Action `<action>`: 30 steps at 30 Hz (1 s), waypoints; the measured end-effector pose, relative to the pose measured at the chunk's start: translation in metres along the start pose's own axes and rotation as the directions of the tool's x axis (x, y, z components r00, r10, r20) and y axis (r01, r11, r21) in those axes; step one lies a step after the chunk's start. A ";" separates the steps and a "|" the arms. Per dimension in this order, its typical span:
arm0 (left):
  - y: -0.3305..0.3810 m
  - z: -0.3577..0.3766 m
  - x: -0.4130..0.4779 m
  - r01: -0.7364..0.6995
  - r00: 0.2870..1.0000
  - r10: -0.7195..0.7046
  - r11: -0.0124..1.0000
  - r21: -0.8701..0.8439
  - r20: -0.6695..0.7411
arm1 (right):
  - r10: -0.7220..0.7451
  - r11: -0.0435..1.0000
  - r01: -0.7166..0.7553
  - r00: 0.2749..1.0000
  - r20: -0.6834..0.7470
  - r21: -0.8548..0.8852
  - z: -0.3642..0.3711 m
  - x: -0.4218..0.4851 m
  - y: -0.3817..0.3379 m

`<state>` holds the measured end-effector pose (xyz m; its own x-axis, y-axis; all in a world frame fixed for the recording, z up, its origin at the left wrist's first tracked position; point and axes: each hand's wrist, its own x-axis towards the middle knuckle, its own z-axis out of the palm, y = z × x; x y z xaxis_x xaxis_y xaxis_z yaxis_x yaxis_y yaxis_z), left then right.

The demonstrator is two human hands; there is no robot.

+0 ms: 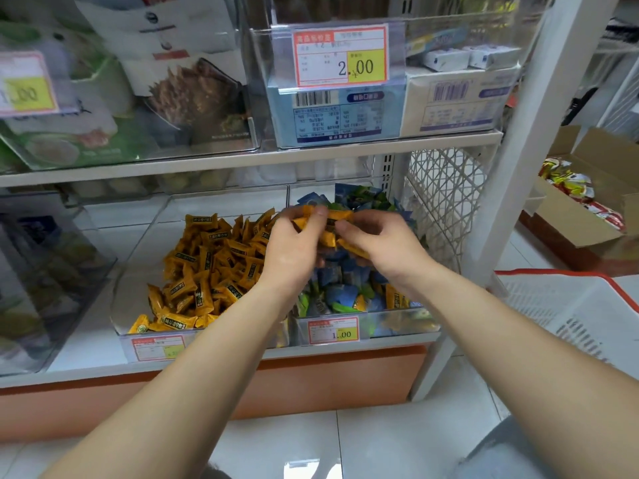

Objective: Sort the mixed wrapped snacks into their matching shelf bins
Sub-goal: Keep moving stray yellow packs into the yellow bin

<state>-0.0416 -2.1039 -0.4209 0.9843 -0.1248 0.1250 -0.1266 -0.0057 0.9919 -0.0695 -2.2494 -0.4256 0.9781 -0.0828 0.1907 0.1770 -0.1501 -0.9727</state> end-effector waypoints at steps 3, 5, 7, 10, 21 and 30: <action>0.003 -0.018 0.005 -0.024 0.992 0.034 0.996 0.085 -0.122 | 0.025 0.999 -0.026 0.999 0.025 0.031 0.026 0.007 -0.005; 0.005 -0.040 0.010 -0.053 0.981 0.082 0.985 0.161 -0.176 | 0.048 0.999 -0.048 0.997 0.062 -0.008 0.043 0.016 -0.009; 0.005 -0.068 0.014 -0.094 0.969 0.159 0.946 0.309 -0.191 | 0.093 0.993 -0.084 0.989 0.114 -0.081 0.061 0.026 -0.013; 0.003 -0.106 0.016 -0.057 0.959 0.164 0.910 0.410 -0.231 | 0.091 0.968 -0.048 0.982 0.165 -0.248 0.089 0.039 -0.011; -0.001 -0.132 0.012 -0.082 0.992 0.123 0.633 0.769 0.004 | -0.118 0.784 0.251 0.958 0.261 -0.568 0.058 0.037 -0.011; -0.001 -0.015 -0.032 -0.526 0.829 0.239 0.638 0.563 0.505 | 0.148 0.746 -0.020 0.980 0.135 -0.666 -0.073 -0.006 0.012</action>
<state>-0.0707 -2.0851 -0.4253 0.7241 -0.6058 0.3298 -0.6679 -0.4963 0.5546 -0.0814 -2.3225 -0.4289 0.9992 0.0302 0.0255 0.0395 -0.7664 -0.6412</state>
